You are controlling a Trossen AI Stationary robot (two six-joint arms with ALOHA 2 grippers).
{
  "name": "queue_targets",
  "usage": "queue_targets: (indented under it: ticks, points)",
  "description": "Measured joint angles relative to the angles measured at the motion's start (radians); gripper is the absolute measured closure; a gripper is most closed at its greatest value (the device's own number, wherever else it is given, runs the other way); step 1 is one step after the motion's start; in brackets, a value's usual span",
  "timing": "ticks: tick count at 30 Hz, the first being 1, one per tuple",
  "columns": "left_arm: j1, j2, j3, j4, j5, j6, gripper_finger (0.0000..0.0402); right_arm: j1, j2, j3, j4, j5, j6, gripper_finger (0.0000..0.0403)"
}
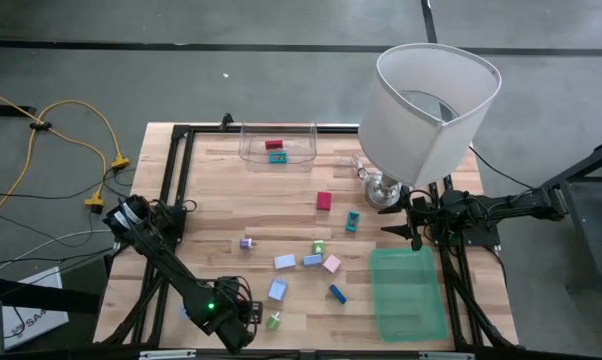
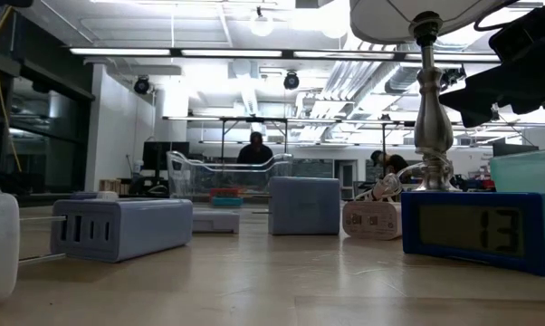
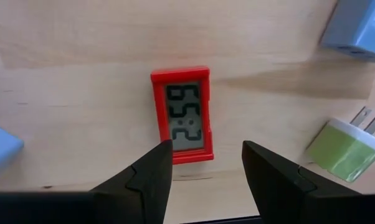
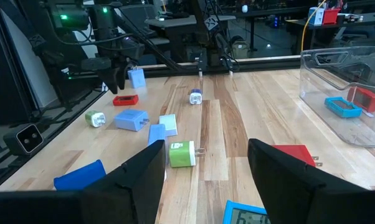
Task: Pick & Place Office items
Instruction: Put the red digital clock into the transparent bin
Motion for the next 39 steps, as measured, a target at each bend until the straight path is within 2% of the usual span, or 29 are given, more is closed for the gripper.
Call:
queue_targets:
  ticks: [18, 29, 32, 36, 39]
  points:
    - [0.002, 0.0, -0.004, -0.009, -0.004, -0.069, 0.0213, 0.0, 0.0, 0.0, 0.0, 0.0, 0.0, 0.0188]
    - [0.002, 0.0, -0.004, -0.008, -0.003, -0.075, 0.016, 0.0, 0.0, 0.0, 0.0, 0.0, 0.0, 0.0188]
    - [0.002, 0.0, -0.004, -0.008, 0.035, -0.103, 0.0158, 0.0, 0.0, 0.0, 0.0, 0.0, 0.0, 0.0188]
    - [0.007, 0.0, -0.004, -0.008, 0.14, -0.147, 0.0158, 0.0, 0.0, 0.0, 0.0, 0.0, 0.0, 0.0188]
    - [0.015, 0.012, -0.004, -0.003, 0.156, -0.16, 0.0158, 0.0, 0.0, 0.0, 0.0, 0.0, 0.0, 0.0188]
